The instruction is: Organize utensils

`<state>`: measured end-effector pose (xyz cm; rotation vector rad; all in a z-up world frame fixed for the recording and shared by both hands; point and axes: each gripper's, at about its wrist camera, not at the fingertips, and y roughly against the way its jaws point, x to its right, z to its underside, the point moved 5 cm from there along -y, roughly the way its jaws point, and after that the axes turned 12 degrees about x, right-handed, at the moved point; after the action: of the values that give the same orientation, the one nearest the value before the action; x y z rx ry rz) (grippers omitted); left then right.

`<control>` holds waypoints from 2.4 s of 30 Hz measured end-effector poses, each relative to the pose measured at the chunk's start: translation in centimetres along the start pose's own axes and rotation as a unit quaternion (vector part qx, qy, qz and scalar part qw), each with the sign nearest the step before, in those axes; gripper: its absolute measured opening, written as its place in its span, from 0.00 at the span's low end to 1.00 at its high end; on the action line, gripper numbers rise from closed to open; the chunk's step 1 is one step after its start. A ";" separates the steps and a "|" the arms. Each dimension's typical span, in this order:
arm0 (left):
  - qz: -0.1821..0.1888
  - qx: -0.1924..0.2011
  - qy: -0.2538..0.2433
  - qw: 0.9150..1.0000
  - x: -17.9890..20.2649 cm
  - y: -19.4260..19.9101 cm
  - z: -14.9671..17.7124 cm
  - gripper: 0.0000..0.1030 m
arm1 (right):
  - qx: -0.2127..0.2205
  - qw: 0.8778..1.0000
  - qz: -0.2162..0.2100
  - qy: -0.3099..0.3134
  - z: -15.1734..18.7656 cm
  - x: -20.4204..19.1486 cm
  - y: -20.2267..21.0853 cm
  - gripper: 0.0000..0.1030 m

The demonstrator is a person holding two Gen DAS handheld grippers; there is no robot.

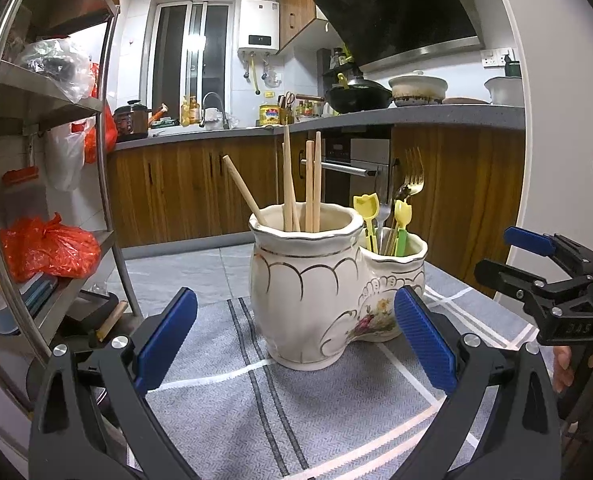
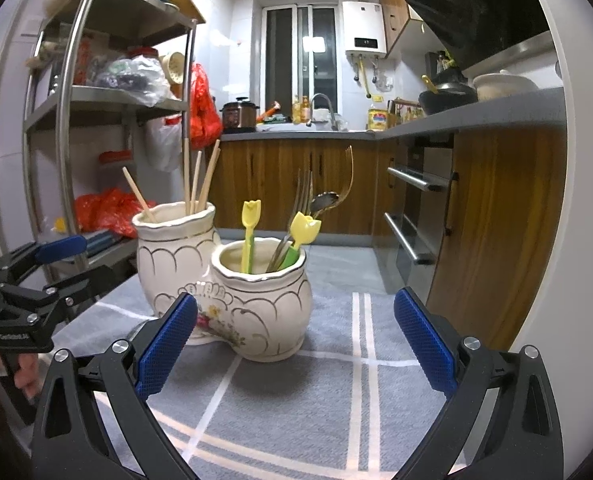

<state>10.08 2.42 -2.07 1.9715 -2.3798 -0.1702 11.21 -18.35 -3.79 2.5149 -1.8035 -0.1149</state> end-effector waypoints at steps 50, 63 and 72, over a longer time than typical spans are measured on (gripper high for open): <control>-0.012 0.007 0.003 1.000 -0.5 0.3 -0.3 0.95 | 0.002 1.000 0.001 0.001 0.0 0.1 0.1 0.95; -0.012 0.008 0.003 1.000 -0.6 0.4 -0.3 0.94 | 0.002 1.000 0.001 0.001 0.0 0.1 0.1 0.95; -0.013 0.009 0.004 1.000 -0.7 0.4 -0.3 0.94 | 0.002 1.000 0.001 0.001 0.0 0.1 0.1 0.95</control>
<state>9.84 3.13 -1.71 2.0082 -2.3595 -0.1429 11.14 -18.44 -3.79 2.5160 -1.8070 -0.1080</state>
